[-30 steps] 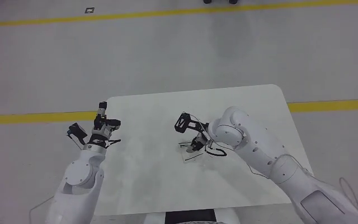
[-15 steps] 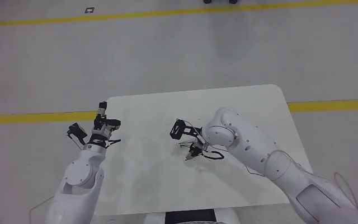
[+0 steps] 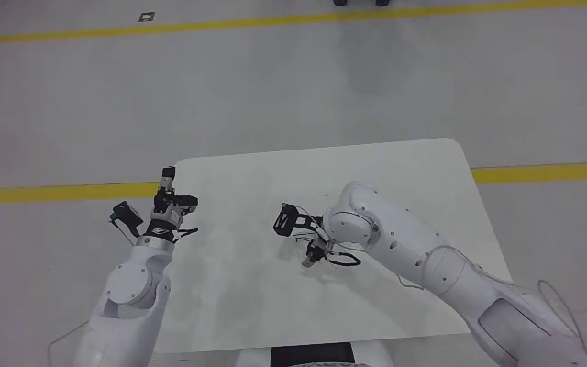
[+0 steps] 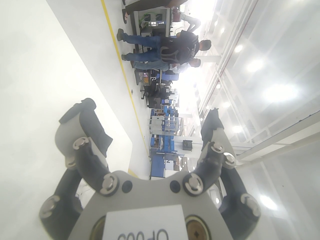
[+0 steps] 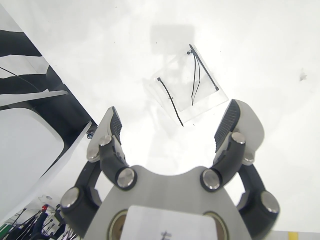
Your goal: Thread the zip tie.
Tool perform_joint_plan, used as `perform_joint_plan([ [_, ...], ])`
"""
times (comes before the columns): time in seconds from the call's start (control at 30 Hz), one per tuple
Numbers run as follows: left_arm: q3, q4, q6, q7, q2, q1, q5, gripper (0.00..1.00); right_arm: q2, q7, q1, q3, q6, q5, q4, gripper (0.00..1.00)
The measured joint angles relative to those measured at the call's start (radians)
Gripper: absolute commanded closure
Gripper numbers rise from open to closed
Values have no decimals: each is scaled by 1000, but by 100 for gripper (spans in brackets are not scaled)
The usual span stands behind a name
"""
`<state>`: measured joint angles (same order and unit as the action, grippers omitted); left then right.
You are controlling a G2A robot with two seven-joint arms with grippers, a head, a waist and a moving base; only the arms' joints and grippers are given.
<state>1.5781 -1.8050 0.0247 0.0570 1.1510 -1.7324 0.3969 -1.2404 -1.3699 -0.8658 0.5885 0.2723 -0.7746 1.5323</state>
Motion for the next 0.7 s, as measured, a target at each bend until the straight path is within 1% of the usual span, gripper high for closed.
perform_joint_plan([
  [0.17, 0, 0, 0, 0, 0, 0, 0, 0, -9, 8, 4, -3, -23, 43, -26, 0],
  [0.37, 0, 0, 0, 0, 0, 0, 0, 0, -9, 8, 4, -4, -22, 42, -26, 0],
  [0.47, 0, 0, 0, 0, 0, 0, 0, 0, -8, 33, -5, -4, -26, 30, -26, 0],
  [0.63, 0, 0, 0, 0, 0, 0, 0, 0, -14, 28, 4, -14, -37, 22, -40, 0],
  [0.67, 0, 0, 0, 0, 0, 0, 0, 0, -16, 27, 7, -18, -38, 21, -45, 3],
  [0.7, 0, 0, 0, 0, 0, 0, 0, 0, -17, 27, 10, -20, -39, 19, -49, 25],
])
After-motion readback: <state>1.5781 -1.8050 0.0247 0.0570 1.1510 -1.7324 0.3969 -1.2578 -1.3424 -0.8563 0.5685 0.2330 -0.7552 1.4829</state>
